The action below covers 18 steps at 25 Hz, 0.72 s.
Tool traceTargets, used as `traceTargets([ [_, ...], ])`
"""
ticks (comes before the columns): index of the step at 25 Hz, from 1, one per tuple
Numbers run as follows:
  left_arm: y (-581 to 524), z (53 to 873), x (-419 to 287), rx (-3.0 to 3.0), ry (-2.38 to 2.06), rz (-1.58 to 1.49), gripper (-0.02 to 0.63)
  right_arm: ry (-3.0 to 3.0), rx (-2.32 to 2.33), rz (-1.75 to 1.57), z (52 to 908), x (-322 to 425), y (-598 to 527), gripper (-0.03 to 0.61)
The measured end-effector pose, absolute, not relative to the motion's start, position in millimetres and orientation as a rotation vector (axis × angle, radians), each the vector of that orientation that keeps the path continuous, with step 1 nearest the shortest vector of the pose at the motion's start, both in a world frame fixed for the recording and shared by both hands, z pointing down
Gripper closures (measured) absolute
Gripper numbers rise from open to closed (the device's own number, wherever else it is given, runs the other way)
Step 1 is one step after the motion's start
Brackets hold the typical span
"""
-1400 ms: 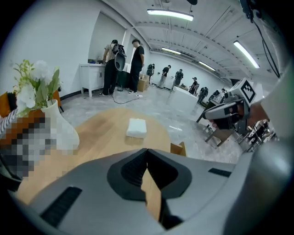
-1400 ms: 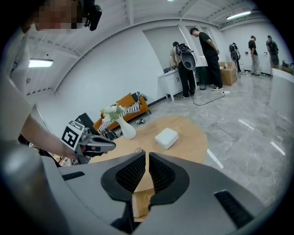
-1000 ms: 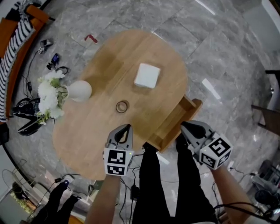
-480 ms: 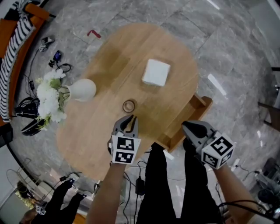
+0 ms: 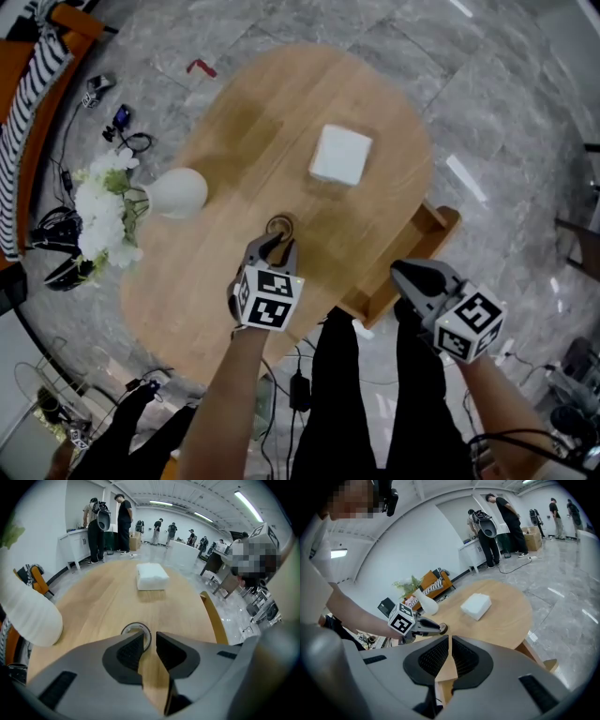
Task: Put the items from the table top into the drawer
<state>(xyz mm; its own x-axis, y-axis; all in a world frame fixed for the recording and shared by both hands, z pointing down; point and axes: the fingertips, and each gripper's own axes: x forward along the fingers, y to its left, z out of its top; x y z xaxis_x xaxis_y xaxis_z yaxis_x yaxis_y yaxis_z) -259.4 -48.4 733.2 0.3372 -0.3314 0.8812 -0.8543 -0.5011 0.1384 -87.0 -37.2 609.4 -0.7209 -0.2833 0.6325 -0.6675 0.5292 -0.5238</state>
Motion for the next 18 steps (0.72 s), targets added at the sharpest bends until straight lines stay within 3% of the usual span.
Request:
traceTargets([
  [8, -44.6, 753.2, -262.5, 1.962, -0.961, 1.253, 0.528, -2.288, 0.792, 1.103, 611.6, -87.0, -31.6, 0.534],
  [12, -48.9, 755.5, -263.4, 1.943, -0.992, 1.31, 0.578, -2.279, 0.827, 1.113, 613.0, -77.8, -31.3, 0.534],
  [18, -41.8, 752.8, -257.4, 1.914, -1.014, 1.248, 0.578, -2.266, 0.863, 1.125, 609.0, -61.0, -26.9, 0.534],
])
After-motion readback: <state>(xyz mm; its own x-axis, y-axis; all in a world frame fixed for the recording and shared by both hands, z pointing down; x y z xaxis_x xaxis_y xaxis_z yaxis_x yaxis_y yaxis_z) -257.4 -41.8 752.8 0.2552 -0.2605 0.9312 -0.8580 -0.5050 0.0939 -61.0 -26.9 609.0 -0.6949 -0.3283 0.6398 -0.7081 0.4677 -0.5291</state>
